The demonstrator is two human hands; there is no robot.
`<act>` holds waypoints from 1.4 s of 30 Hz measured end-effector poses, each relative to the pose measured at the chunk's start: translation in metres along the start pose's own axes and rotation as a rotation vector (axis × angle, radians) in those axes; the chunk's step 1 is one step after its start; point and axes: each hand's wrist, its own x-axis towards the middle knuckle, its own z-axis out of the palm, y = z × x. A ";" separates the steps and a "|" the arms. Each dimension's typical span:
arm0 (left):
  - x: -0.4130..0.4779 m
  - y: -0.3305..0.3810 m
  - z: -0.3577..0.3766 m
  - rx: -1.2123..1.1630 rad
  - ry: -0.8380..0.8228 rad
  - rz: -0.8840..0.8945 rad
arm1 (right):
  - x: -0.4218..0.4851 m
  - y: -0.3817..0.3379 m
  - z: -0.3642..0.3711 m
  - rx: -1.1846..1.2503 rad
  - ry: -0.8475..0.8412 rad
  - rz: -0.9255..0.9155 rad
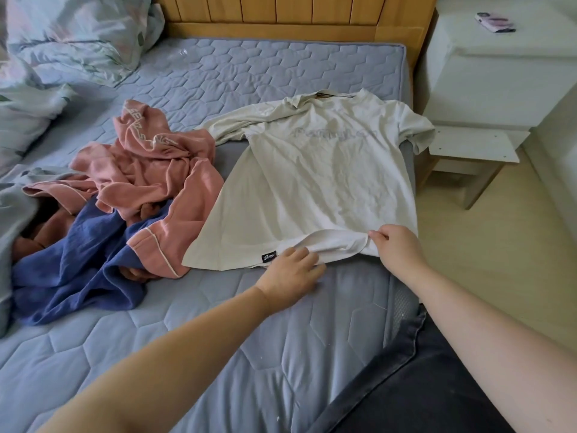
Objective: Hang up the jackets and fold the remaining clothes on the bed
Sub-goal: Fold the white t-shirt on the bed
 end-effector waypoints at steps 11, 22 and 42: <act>0.002 -0.021 -0.008 -0.241 0.028 -0.125 | -0.028 0.015 -0.003 -0.221 0.045 -0.383; -0.065 -0.043 -0.018 -0.136 -0.028 -0.356 | -0.052 0.021 0.019 -0.758 -0.353 -0.483; -0.126 -0.117 -0.049 0.267 -0.262 -0.555 | -0.059 0.007 0.043 -0.785 -0.249 -0.727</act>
